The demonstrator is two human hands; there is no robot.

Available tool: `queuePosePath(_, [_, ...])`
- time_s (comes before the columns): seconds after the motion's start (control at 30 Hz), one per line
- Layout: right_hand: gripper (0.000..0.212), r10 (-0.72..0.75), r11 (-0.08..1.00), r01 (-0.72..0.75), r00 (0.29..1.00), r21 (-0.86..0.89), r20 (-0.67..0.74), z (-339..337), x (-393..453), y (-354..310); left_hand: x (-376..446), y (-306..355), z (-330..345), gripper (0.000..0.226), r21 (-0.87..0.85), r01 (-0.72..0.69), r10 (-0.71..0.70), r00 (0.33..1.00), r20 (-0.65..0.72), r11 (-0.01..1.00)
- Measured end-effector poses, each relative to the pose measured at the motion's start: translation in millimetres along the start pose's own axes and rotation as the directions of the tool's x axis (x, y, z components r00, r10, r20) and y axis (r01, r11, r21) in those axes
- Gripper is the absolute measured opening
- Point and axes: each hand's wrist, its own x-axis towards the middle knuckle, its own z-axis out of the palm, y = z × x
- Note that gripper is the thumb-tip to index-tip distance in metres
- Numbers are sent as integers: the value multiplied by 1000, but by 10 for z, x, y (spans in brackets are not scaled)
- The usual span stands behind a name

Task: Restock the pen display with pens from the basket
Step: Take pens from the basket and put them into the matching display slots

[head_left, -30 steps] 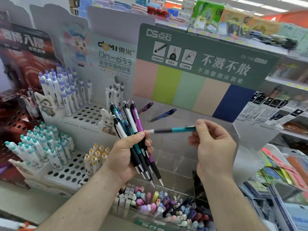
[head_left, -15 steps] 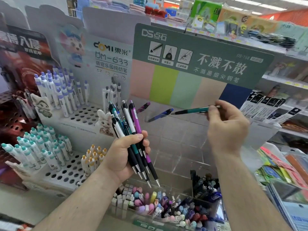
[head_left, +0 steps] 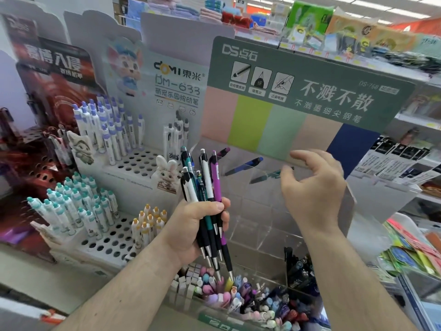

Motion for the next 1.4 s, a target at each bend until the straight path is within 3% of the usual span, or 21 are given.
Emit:
queuePosePath(0.03, [14, 0, 996, -3, 999, 87, 37, -10, -32, -128, -13, 1, 6, 12, 32, 6, -6, 1000, 1, 999])
queuePosePath(0.1, [7, 89, 955, -167, 950, 245, 298, 24, -81, -383, -28, -11, 22, 18, 80, 21, -20, 1000, -10, 997])
queuePosePath(0.2, [24, 163, 928, -336, 755, 162, 636, 197, -128, -550, -71, -24, 63, 31, 70, 22, -23, 1000, 15, 997])
queuePosePath(0.27, [26, 178, 893, -411, 694, 181, 698, 278, -167, -584, -104, -18, 83, 27, 82, 2, -5, 999, 44, 997])
queuePosePath(0.33, [30, 209, 791, -544, 669, 278, 714, 300, -196, -579, -125, -16, 89, 20, 61, -9, 7, 1000, 31, 998])
queuePosePath(0.4, [31, 229, 728, -595, 679, 341, 697, 292, -211, -588, -122, -29, 83, 16, 5, -12, 12, 1000, -24, 1000])
queuePosePath(0.5, [21, 221, 745, -534, 762, 399, 608, 289, -231, -599, -111, -40, 64, 9, -39, -22, 15, 984, -177, 999])
queuePosePath(0.63, [17, 287, 675, -501, 854, 541, 433, 196, -228, -606, -93, 11, -40, 45, -87, -98, 71, 959, -275, 991])
queuePosePath(0.73, [9, 432, 519, -559, 824, 647, 365, 131, -206, -595, -96, 31, -134, 49, -179, -118, 73, 968, -242, 977])
queuePosePath(0.83, [15, 510, 392, -617, 763, 682, 398, 141, -275, -623, -112, 50, -112, 30, -222, -147, 102, 974, -200, 964])
queuePosePath(0.97, [12, 514, 347, -662, 727, 664, 456, 166, -363, -676, -113, 94, -71, 17, -256, -132, 97, 985, -143, 958])
queuePosePath(1.1, [12, 515, 353, -673, 720, 650, 466, 155, -345, -661, -111, 151, -96, 17, -400, -137, 110, 990, -91, 906])
queuePosePath(1.17, [15, 505, 348, -668, 725, 657, 469, 143, -311, -672, -89, 168, -115, 4, -458, -150, 131, 989, -72, 876])
queuePosePath(1.23, [15, 507, 358, -627, 753, 692, 420, 140, -224, -694, -60, 166, -145, 14, -465, -154, 142, 988, -61, 872])
queuePosePath(1.3, [16, 499, 425, -536, 811, 730, 305, 149, -80, -719, -49, 167, -170, 19, -450, -158, 140, 987, -75, 879])
queuePosePath(1.4, [12, 391, 644, -362, 913, 674, 117, 216, 134, -705, -51, 170, -203, 20, -432, -147, 127, 989, -73, 890])
